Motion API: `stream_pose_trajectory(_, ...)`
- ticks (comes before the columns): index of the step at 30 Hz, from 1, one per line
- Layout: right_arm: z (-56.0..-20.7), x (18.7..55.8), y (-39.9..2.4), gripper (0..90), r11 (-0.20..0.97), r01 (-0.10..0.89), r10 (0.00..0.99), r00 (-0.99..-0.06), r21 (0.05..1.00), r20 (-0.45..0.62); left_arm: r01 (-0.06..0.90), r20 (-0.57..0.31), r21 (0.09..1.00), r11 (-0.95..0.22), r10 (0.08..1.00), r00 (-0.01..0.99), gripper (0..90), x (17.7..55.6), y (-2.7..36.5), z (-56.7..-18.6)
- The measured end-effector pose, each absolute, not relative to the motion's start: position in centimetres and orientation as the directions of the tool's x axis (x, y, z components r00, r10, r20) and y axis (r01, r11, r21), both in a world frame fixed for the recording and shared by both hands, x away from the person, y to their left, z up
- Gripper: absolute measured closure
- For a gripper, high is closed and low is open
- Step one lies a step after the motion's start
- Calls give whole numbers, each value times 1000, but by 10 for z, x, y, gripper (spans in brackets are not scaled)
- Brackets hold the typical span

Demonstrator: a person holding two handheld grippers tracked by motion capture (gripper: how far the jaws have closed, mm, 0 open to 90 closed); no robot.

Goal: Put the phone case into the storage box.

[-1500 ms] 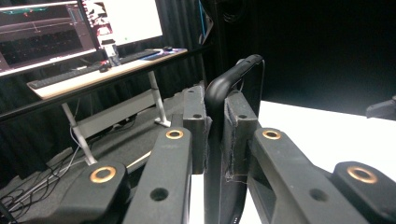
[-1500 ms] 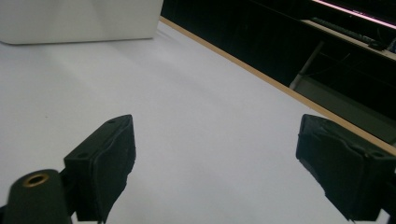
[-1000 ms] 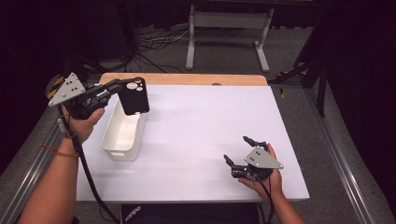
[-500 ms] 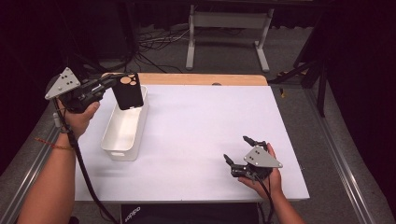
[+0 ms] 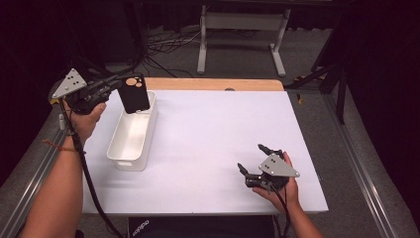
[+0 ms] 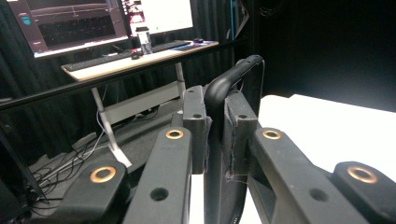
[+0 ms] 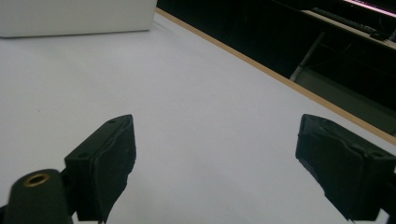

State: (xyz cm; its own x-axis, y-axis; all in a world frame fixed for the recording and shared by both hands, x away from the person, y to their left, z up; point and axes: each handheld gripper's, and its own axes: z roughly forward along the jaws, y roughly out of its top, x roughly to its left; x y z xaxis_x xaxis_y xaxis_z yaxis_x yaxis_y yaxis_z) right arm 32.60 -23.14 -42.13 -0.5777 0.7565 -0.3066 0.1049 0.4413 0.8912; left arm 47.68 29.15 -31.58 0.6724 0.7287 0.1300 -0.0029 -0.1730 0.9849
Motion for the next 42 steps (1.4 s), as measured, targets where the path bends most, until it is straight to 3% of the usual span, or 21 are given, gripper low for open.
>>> stream_pose_trajectory(34, -426, 334, -223, 133, 485, 149, 758, -563, 862, -329, 105, 87, 970, -219, 716, 692, 819, 553, 283, -378)
stream_pose_trajectory(42, -426, 335, -225, 133, 478, 163, 767, -557, 863, -319, 113, 53, 977, -180, 722, 690, 816, 563, 286, -388)
